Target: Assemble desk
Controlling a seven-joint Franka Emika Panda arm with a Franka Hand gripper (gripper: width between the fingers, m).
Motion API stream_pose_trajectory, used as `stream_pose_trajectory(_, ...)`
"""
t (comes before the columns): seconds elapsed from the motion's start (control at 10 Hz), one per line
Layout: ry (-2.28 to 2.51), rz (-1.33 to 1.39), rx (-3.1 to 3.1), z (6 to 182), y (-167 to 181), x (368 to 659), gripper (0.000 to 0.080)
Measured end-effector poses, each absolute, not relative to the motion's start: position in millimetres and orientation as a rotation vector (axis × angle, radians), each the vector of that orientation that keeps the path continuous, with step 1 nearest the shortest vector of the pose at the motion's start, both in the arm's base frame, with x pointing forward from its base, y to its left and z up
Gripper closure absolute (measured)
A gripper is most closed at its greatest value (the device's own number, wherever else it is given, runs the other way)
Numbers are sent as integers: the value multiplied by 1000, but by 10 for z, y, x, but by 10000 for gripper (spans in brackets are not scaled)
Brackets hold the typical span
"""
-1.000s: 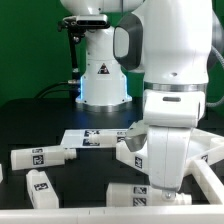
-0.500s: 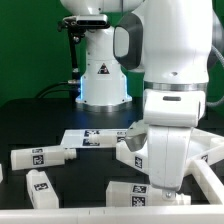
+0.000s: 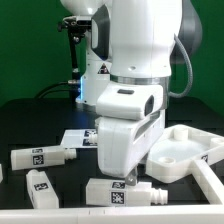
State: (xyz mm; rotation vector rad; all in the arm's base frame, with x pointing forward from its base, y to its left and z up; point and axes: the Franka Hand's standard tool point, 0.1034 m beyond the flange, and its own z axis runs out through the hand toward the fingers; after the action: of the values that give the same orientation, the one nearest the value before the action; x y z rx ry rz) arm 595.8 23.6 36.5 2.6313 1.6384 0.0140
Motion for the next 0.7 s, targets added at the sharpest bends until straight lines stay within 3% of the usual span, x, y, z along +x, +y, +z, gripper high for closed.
stream_pose_trajectory(0.4,1689,25,2590,346,245,5970,584)
stream_pose_trajectory(0.6,1869,77,2426,362,234,6042,236)
stream_pose_trajectory(0.7,1922,125,2336,389,338,6105,177)
